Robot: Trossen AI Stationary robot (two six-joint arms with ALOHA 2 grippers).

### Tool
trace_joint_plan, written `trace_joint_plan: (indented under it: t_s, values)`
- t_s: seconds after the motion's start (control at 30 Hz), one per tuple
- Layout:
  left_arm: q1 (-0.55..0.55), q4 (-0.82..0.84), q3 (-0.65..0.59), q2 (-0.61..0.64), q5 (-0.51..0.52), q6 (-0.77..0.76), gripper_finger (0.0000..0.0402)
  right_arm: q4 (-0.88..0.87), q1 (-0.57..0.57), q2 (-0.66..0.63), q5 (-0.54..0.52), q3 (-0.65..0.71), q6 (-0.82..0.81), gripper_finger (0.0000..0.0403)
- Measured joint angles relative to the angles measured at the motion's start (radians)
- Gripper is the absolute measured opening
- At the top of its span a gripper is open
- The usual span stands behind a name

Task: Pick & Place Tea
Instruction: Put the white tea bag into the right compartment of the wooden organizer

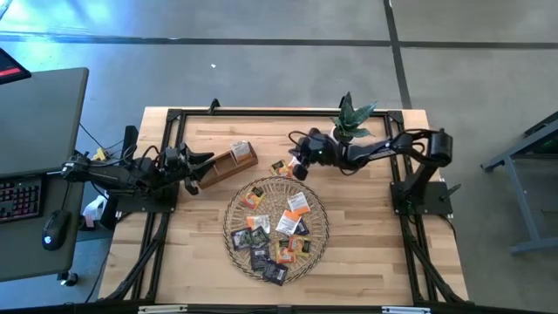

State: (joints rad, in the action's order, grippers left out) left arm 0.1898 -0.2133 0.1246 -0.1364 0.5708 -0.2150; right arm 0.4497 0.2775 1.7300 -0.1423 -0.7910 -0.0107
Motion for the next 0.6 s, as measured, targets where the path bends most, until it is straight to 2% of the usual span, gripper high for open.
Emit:
trace_joint_plan:
  t_s: [0.1, 0.23, 0.43, 0.6]
  values:
    - [0.000, 0.005, 0.000, 0.000, 0.000, 0.000, 0.0135, 0.014, -0.017, -0.004, -0.016, 0.000, 0.086, 0.0002]
    - [0.000, 0.007, 0.000, 0.000, 0.000, 0.000, 0.0135, -0.105, 0.006, -0.001, -0.068, 0.000, 0.103, 0.0020]
    - [0.000, 0.007, 0.000, 0.000, -0.001, 0.000, 0.0135, -0.186, 0.081, 0.000, -0.041, 0.002, 0.032, 0.0096]
    - [0.000, 0.005, 0.000, 0.000, -0.001, 0.000, 0.0135, -0.172, 0.110, 0.045, 0.018, 0.004, -0.042, 0.0160]
